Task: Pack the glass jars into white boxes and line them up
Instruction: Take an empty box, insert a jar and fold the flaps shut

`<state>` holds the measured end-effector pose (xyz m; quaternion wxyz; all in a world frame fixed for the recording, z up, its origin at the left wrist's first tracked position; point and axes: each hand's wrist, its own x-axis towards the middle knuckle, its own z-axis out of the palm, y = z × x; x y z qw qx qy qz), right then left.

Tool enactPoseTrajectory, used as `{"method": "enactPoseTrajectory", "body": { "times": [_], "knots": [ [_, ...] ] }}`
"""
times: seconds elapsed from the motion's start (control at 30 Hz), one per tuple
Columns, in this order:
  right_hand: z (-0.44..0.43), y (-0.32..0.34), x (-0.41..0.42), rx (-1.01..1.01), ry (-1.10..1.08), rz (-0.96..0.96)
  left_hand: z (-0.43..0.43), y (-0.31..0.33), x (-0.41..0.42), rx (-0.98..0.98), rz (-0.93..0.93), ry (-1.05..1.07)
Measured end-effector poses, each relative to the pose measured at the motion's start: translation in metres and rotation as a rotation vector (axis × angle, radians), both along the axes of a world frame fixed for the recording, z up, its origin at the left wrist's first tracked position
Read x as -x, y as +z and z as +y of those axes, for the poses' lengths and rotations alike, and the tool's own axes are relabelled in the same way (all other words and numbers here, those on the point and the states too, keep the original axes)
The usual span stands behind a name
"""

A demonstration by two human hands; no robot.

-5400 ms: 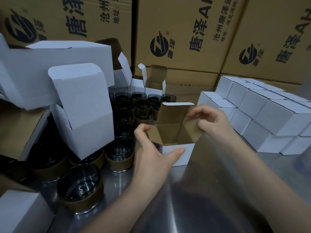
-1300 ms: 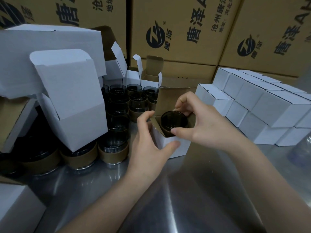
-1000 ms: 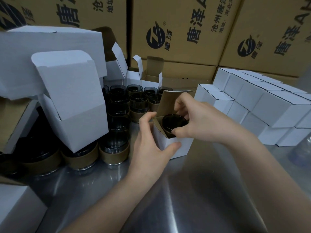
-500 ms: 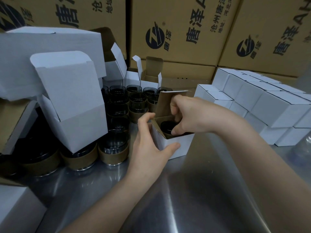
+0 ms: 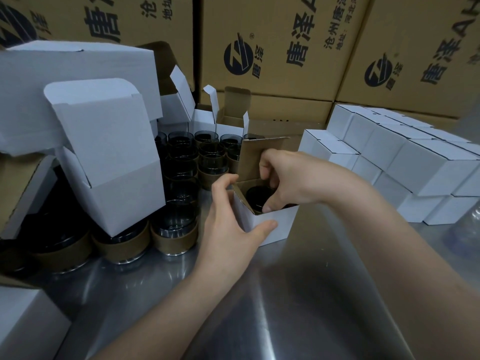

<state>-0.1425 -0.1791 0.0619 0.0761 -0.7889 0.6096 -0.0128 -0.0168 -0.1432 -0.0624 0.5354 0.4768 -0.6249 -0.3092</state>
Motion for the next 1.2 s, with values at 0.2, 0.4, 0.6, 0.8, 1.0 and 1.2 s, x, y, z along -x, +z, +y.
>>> {"method": "enactPoseTrajectory", "body": {
  "times": [0.2, 0.4, 0.6, 0.8, 1.0, 1.2],
  "knots": [
    [-0.001, -0.007, 0.020, 0.065, 0.046, -0.477, 0.000, 0.000, 0.000, 0.009, -0.009, 0.009],
    [-0.002, -0.024, 0.035, 0.310, -0.033, -0.961, 0.001, 0.003, -0.001, 0.009, -0.045, -0.023],
    [-0.010, -0.050, 0.044, 0.222, -0.230, -1.312, -0.001, 0.001, -0.001, 0.014, -0.102, -0.053],
    [-0.015, -0.062, 0.048, -0.075, -0.230, -1.461, -0.001, 0.002, -0.001, 0.003, -0.148, -0.066],
    [-0.017, -0.066, 0.046, -0.133, -0.204, -1.439, -0.001, 0.003, 0.001, -0.026, -0.154, -0.088],
    [-0.016, -0.070, 0.042, -0.151, -0.183, -1.391, 0.003, 0.011, 0.003, -0.076, 0.008, -0.115]
  ]
}}
